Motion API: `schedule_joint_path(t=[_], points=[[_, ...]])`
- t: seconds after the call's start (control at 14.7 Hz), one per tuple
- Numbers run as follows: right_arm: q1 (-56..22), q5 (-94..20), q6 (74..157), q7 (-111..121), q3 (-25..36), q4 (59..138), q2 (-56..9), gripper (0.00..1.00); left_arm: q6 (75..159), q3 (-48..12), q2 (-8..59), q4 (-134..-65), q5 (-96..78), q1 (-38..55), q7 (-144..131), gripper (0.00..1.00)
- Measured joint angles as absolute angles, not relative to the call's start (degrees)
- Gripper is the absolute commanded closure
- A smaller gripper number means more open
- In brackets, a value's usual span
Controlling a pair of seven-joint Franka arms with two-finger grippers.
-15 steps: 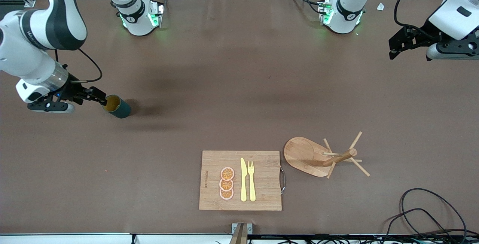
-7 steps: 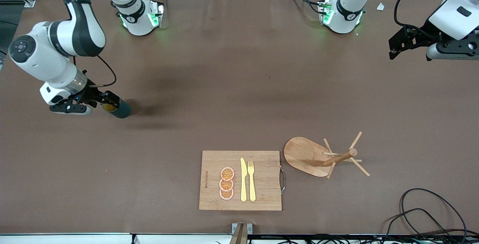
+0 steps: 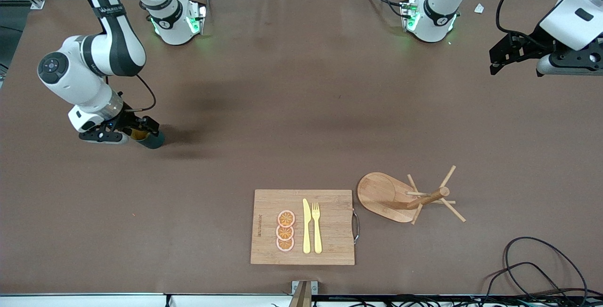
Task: Pass cup and hang on rack
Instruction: 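Move the right gripper down over the teal mug rim, then close the right gripper on the teal mug rim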
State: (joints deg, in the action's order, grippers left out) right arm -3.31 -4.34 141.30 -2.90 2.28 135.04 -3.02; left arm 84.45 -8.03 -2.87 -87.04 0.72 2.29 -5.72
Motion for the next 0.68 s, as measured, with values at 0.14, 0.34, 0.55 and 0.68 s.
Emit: schedule_joint_path(t=[0.14, 0.34, 0.55, 0.68], points=[[-3.2, -4.3, 141.6, -2.9, 2.4, 135.1, -4.0, 0.00, 84.5, -8.0, -2.9, -87.0, 0.7, 2.3, -5.7, 0.00], [-3.2, -4.3, 142.4, -2.9, 2.5, 135.4, -5.3, 0.00, 84.5, -8.0, -2.9, -87.0, 0.7, 2.3, -5.7, 0.00], [-3.1, -4.3, 143.6, -2.9, 2.5, 136.3, -6.2, 0.00, 84.5, -8.0, -2.9, -87.0, 0.7, 2.3, -5.7, 0.00], [-3.1, -4.3, 143.7, -2.9, 2.5, 136.7, -6.3, 0.00, 84.5, -8.0, -2.9, -87.0, 0.7, 2.3, -5.7, 0.00]])
